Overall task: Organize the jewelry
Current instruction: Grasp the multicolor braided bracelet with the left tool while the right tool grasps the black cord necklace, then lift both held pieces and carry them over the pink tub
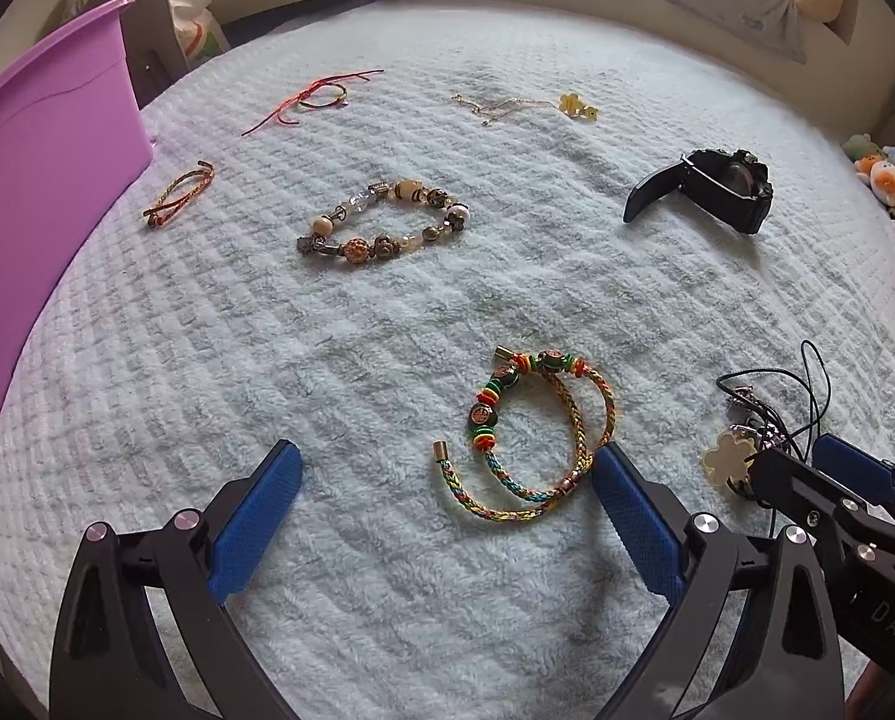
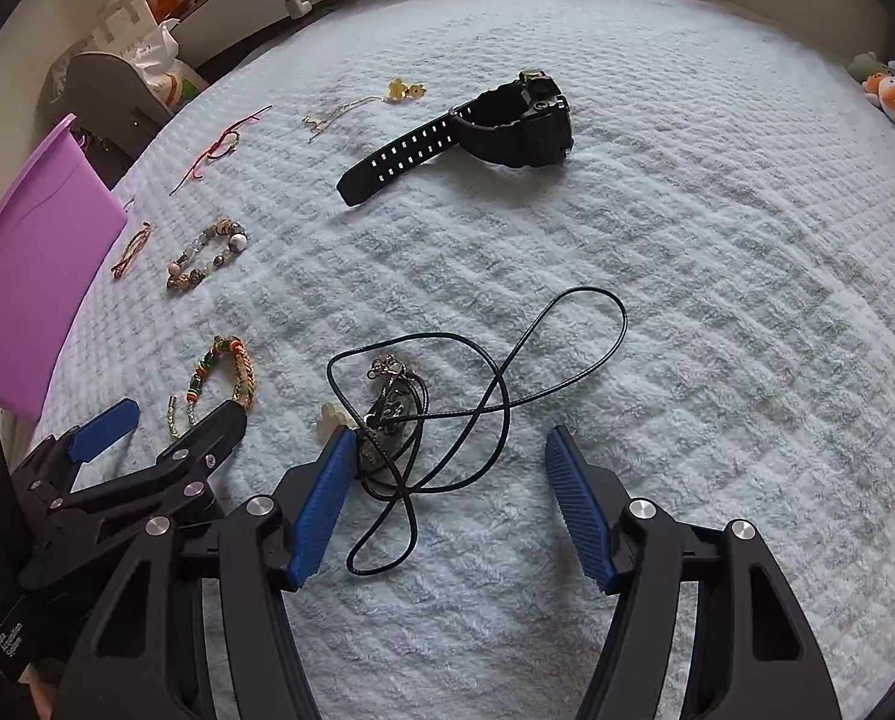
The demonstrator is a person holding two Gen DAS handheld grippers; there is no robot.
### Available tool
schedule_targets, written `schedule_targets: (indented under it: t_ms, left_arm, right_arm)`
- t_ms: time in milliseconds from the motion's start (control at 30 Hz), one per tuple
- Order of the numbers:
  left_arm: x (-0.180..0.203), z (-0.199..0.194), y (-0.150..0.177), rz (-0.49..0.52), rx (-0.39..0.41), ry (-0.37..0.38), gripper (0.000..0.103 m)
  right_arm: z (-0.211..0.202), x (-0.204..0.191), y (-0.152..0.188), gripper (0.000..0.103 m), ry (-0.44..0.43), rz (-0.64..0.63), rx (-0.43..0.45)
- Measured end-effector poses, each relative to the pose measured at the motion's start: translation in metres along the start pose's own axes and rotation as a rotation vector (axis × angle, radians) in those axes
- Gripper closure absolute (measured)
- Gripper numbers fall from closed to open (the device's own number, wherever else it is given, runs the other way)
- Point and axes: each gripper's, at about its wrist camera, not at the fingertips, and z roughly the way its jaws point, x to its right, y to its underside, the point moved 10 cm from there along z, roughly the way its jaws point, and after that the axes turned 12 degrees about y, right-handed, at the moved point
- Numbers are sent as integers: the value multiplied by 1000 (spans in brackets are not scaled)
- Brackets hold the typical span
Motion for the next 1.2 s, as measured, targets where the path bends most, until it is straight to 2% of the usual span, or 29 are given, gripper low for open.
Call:
schedule_targets:
  t_ms: [167, 200, 300, 400, 500, 600, 633, 667, 700, 767, 1200]
  left_arm:
    - [2, 0, -1, 2, 23, 0, 8]
    - [2, -1, -1, 1, 24, -1, 9]
    - [1, -2, -1, -5, 25, 5, 16]
    - [-1, -6, -1, -13, 21, 10, 29]
    - [-3, -10, 0, -22, 15, 14, 40]
    - [-5, -13, -2, -24, 9, 14, 57]
    - [-4, -14, -2, -24, 3, 32, 75]
    - [-3, -14, -3, -21, -5, 32, 82]
    - [-3, -15, -4, -17, -9, 34, 84]
    - [-1, -17, -6, -14, -18, 47, 93]
    - [-3, -75, -33, -10, 2, 99, 96]
  right_arm:
    - [1, -4, -2, 56, 9, -34, 22]
    - [0, -5, -3, 65, 3, -39, 26]
    - [-3, -11, -2, 88, -12, -59, 27]
    - [-8, -12, -1, 99, -32, -51, 30]
    - [-13, -9, 1, 99, -52, -19, 19]
    - [-19, -5, 1, 100, -63, 9, 14]
    - [-22, -3, 1, 100, -65, 16, 16]
    - [-24, -2, 0, 100, -67, 24, 18]
    - [-27, -1, -1, 100, -70, 30, 19]
    - [-34, -1, -3, 100, -72, 34, 24]
    - [-102, -7, -27, 100, -104, 63, 43]
